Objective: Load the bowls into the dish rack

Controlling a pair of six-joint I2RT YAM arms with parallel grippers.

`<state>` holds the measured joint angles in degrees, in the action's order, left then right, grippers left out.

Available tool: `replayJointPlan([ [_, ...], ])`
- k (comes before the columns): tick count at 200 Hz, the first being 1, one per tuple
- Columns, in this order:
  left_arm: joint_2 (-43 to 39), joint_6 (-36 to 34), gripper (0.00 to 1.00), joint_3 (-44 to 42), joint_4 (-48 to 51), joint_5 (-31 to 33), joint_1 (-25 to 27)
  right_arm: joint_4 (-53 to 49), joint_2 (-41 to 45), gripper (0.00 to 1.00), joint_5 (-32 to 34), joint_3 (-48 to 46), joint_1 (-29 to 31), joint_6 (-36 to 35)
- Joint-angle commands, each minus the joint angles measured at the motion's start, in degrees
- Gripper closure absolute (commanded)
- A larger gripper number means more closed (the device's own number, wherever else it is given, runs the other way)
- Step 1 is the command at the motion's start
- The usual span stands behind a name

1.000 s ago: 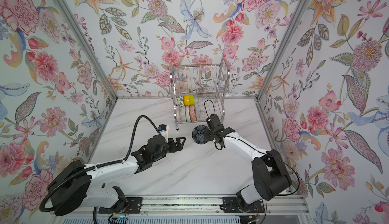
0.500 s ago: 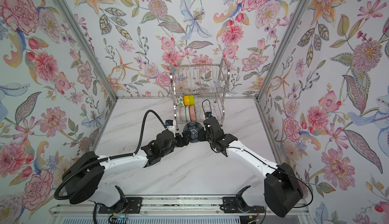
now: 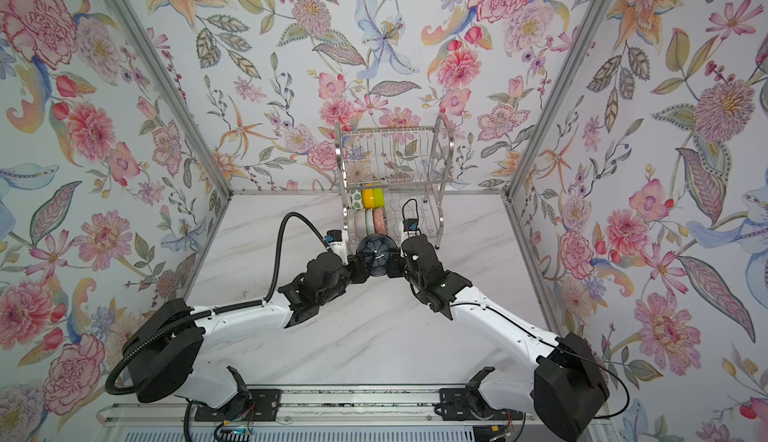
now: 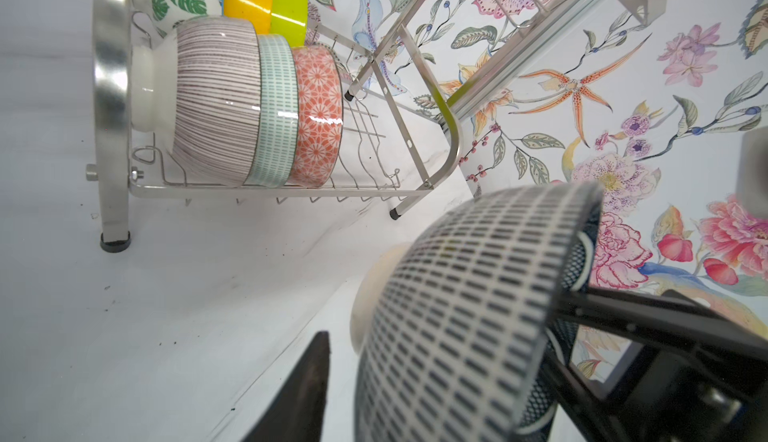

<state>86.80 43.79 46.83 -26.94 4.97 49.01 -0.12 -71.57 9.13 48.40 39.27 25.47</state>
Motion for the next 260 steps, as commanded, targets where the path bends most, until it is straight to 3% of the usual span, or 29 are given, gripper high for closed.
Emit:
replayJointPlan([
  [1, 0.1, -1.0, 0.78, 0.9, -0.9, 2.9, -0.7, 6.3, 1.8, 0.98, 0.9, 0.0, 0.3, 1.7],
  [38, -0.6, -4.2, 1.0, 2.3, 0.7, 9.5, -0.7, 3.8, 2.2, 0.54, -4.9, 1.0, -1.7, 4.4],
  [71, -0.1, -6.7, 1.0, 2.4, -1.2, 19.9, -1.0, 0.5, 5.0, 0.02, -12.6, 3.1, -5.5, 9.5],
  [108, 3.2, -15.3, 1.0, 2.2, -10.5, 32.2, -0.6, -2.1, 7.7, 0.01, -15.0, 4.9, -10.2, 22.5],
  [142, 10.3, -32.4, 1.0, 4.8, -24.9, 41.4, 2.8, 2.7, 7.6, 0.01, -21.3, 4.8, -13.0, 37.3],
  [174, 16.7, -47.1, 1.0, 8.3, -36.4, 46.1, 5.8, 12.5, 7.7, 0.02, -22.5, 0.7, -13.3, 51.7],
  [207, 18.3, -49.1, 1.0, 9.3, -37.5, 45.2, 6.6, 19.9, 5.3, 0.06, -23.6, -2.0, -13.5, 61.0],
  [260, 20.6, -51.5, 1.0, 8.7, -39.8, 44.0, 7.1, 25.3, 0.1, 0.21, -24.6, -0.6, -13.8, 65.3],
])
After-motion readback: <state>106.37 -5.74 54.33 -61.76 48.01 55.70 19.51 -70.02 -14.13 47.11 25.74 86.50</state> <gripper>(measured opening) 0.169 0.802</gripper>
